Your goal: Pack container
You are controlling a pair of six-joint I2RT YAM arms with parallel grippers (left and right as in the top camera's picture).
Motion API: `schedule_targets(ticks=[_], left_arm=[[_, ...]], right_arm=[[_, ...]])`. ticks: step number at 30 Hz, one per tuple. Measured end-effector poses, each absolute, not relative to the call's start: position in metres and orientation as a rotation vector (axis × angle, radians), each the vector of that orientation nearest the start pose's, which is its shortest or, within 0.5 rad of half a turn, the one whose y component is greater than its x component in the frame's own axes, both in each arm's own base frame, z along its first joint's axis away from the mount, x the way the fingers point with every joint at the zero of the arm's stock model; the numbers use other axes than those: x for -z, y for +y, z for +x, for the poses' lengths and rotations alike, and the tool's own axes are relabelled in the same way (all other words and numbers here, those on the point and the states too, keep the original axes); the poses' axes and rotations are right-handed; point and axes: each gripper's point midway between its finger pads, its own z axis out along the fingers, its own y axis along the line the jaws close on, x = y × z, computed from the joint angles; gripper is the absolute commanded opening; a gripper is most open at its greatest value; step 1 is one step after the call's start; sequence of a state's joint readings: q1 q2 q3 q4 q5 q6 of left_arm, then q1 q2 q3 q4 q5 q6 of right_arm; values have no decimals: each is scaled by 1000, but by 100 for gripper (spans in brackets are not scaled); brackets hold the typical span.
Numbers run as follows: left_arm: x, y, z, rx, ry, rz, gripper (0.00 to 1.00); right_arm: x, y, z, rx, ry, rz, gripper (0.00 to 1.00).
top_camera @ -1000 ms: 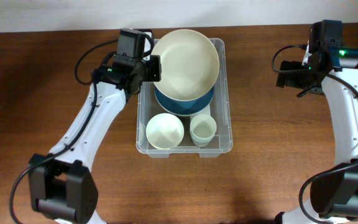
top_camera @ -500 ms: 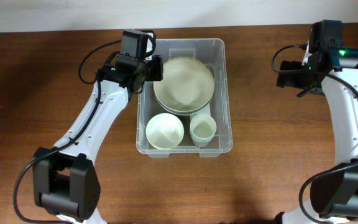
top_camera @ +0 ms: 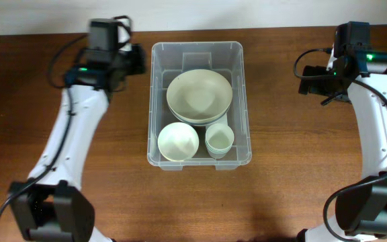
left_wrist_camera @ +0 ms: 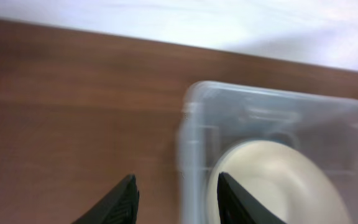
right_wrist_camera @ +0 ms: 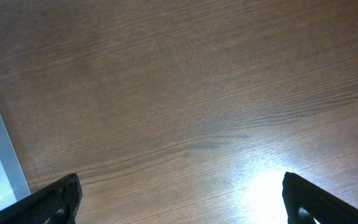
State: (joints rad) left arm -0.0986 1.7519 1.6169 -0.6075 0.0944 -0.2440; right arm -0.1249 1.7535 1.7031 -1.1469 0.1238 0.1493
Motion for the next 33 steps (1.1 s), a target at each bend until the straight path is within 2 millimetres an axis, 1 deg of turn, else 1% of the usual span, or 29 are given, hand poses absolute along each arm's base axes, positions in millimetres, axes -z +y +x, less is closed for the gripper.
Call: schedule_targets(ticks=[3, 5, 7, 8, 9, 10, 13, 17, 21, 25, 27, 28, 30, 33], left_arm=[[-224, -29, 484, 239, 2383, -216, 42], [-217, -11, 477, 222, 2420, -269, 31], [-213, 0, 473, 226, 2437, -305, 18], [-213, 2, 472, 243, 2438, -310, 13], [-214, 2, 472, 266, 2438, -310, 4], [-214, -2, 472, 297, 2438, -303, 0], [-217, -23, 471, 404, 2441, -248, 0], [-218, -69, 465, 507, 2459, -128, 1], [-217, -120, 454, 544, 2479, 9, 1], [-214, -164, 441, 520, 2495, 129, 1], [-208, -181, 436, 509, 2507, 178, 0], [-202, -192, 432, 501, 2518, 210, 0], [-191, -205, 429, 477, 2542, 248, 1], [-170, -215, 427, 415, 2580, 275, 1]], right_arm=[[-193, -72, 399, 165, 2732, 410, 99], [-193, -72, 399, 165, 2732, 410, 99], [-193, -72, 399, 165, 2732, 410, 99], [-193, -72, 399, 164, 2732, 411, 99], [-193, -72, 399, 165, 2732, 411, 99], [-193, -72, 399, 165, 2732, 411, 99], [-193, -72, 399, 165, 2732, 411, 99], [-193, -72, 399, 165, 2732, 410, 99], [-193, -72, 399, 165, 2732, 410, 99], [-193, -72, 399, 165, 2732, 410, 99], [-193, -72, 399, 165, 2732, 410, 99], [-193, -72, 399, 165, 2732, 410, 99], [-193, -72, 399, 165, 2732, 410, 99], [-193, -72, 399, 165, 2732, 410, 99]])
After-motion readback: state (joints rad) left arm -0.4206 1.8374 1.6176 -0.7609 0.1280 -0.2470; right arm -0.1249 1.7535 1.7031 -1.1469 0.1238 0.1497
